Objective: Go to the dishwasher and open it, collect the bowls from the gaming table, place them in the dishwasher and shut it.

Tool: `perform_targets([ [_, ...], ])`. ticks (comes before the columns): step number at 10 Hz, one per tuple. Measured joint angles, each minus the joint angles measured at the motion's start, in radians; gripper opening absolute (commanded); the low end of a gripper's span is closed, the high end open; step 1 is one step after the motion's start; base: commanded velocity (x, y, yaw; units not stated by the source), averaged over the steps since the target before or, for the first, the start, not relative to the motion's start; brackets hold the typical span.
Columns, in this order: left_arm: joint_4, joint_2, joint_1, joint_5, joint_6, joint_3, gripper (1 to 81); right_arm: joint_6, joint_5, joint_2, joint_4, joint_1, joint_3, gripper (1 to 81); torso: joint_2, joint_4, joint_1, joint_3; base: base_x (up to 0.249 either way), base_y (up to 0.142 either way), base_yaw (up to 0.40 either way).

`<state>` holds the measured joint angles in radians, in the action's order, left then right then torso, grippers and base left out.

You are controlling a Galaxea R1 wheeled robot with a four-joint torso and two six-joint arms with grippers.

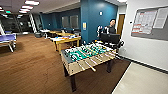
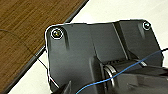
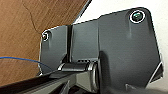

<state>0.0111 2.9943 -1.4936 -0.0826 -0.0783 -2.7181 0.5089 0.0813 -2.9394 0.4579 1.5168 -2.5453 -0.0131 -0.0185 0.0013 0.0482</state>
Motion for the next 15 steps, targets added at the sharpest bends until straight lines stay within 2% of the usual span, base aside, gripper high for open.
perform_targets([
  [15,0.000,-0.006,-0.008,0.002,0.000,-0.001,81.1,0.000,-0.005,-0.027,0.007,-0.002,-0.043,81.1,0.000,0.000,-0.001,0.000,0.000,0.000,0.328],
])
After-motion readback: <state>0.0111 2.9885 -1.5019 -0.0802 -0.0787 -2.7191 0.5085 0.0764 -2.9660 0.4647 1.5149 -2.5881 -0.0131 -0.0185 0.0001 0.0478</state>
